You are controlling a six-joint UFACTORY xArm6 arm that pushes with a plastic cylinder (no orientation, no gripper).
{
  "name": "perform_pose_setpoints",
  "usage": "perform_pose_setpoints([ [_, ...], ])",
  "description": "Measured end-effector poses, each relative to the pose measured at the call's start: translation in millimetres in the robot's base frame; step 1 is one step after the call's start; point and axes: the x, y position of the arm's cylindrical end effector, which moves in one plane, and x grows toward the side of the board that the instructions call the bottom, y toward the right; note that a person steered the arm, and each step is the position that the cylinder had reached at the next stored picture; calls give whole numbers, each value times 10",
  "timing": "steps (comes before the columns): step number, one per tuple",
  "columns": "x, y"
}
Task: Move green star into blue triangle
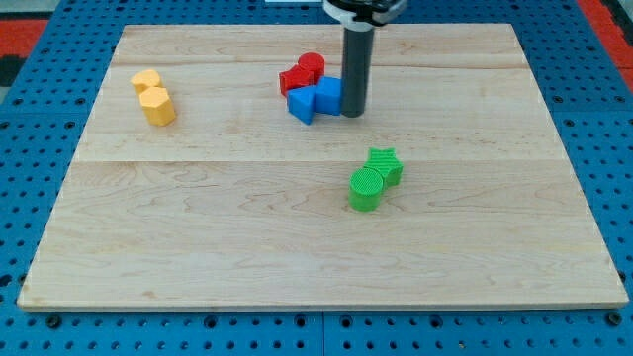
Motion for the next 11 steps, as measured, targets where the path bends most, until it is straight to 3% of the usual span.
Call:
perform_pose_setpoints([
  [1, -15, -21],
  [2, 43, 642],
  [3, 625, 1092],
  [4, 1194, 673],
  [5, 1126, -339],
  [6, 881, -584],
  [7, 968, -304],
  [8, 776, -265],
  [9, 761, 244],
  [10, 583, 342],
  [11, 815, -240],
])
